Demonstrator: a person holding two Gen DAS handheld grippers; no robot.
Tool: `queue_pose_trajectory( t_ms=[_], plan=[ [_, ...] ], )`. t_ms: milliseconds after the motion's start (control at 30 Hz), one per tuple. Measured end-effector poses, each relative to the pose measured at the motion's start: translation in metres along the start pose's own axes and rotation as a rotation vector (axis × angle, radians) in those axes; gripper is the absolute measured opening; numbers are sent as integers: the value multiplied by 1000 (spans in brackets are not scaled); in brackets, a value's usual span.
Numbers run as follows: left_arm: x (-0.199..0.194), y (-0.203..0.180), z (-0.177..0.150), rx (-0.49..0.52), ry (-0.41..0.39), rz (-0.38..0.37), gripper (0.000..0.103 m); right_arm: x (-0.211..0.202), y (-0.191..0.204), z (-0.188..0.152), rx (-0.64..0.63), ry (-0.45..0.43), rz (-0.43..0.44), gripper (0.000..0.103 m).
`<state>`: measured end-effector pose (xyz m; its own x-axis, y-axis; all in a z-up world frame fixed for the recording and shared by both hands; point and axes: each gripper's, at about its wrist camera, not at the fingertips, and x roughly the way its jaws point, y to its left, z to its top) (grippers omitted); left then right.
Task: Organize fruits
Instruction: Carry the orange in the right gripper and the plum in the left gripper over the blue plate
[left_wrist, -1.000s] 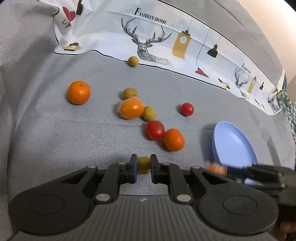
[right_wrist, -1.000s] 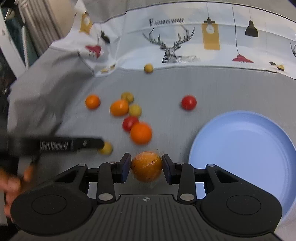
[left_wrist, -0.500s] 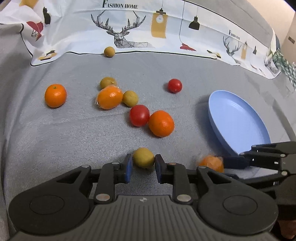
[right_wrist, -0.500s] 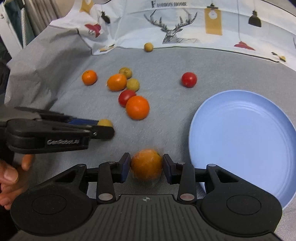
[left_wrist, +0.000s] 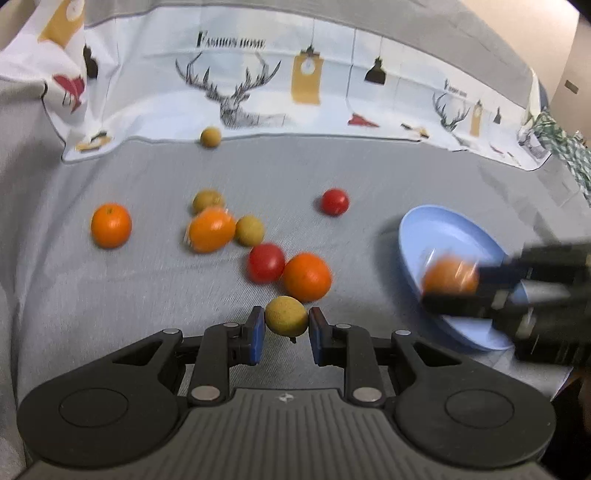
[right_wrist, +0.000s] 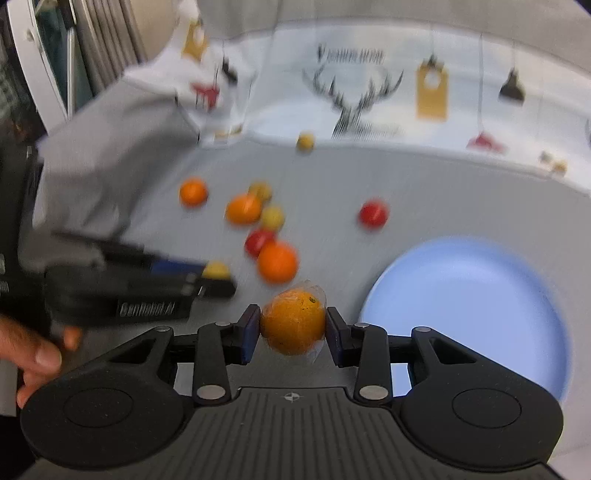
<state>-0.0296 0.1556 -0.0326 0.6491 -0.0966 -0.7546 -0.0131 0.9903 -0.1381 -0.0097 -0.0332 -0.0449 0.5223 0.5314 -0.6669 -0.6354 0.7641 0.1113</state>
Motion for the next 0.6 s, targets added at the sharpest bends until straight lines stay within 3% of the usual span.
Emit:
queue_pose_trajectory(
  t_ms=[133, 267, 467, 600],
  plan=[
    [-9, -15, 8, 23, -24, -34, 28, -20, -27, 14, -6, -67, -57, 39],
    [-11, -43, 21, 71, -29, -50, 28, -23, -59, 18, 22, -66, -141, 39],
    [-13, -76, 54, 4, -62, -57, 28, -32, -84, 9, 48, -66, -214, 39],
    [-5, -93, 51, 20, -46, -76, 28, -38, -95, 5, 38, -64, -261, 39]
  ],
)
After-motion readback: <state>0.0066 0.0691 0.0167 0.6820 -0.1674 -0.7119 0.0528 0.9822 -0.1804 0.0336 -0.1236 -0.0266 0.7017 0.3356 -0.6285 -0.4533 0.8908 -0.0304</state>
